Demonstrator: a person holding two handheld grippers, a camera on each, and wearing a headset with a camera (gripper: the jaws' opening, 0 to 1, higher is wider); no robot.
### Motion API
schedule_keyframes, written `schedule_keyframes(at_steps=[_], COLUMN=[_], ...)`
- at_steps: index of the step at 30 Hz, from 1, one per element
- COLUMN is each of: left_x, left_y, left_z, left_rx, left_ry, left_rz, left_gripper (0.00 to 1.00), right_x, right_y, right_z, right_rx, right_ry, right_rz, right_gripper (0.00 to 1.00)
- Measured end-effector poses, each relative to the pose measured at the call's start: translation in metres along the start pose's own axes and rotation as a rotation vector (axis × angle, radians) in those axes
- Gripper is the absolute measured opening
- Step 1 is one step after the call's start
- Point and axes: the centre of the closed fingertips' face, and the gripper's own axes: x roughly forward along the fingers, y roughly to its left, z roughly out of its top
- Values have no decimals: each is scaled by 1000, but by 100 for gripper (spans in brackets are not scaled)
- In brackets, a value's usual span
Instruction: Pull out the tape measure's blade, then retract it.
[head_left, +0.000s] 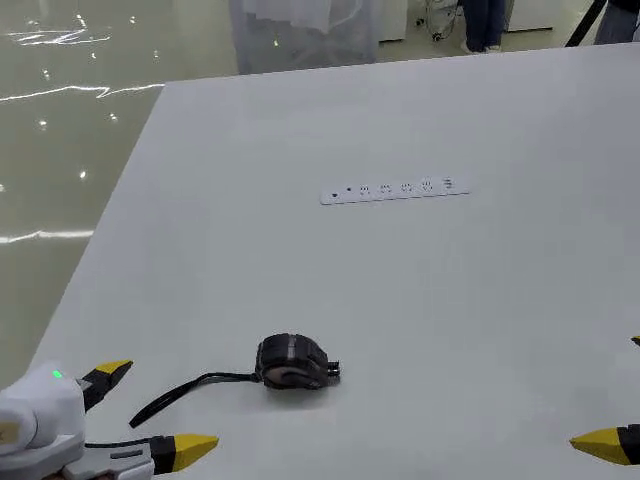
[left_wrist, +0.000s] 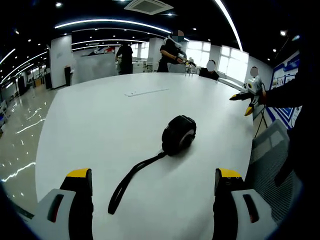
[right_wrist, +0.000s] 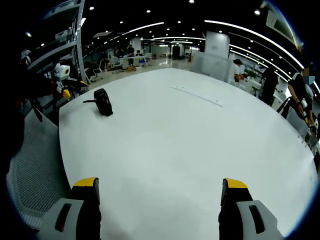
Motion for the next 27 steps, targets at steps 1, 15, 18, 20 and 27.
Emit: schedule_keyframes(at_steps=[1, 15, 18, 20, 27], left_x=[0, -1, -3, -4, -1], left_y=[2, 1, -2, -3, -13], left_z=[0, 1, -2, -4, 2], left_rx=[-4, -16, -21, -24, -23], left_ry=[-2, -17, -12, -12, -19], left_rz=[4, 31, 31, 34, 8], left_gripper=[99, 99, 99, 99, 99], right_x=[-1, -4, -3, -2, -20], right_y=[0, -4, -3, -2, 1], right_z=[-2, 0, 0, -2, 9], right_rx=[5, 5, 3, 3, 18], right_ry=[1, 2, 1, 7, -37], right_rz=[3, 12, 19, 20, -14], right_gripper=[99, 99, 99, 99, 99])
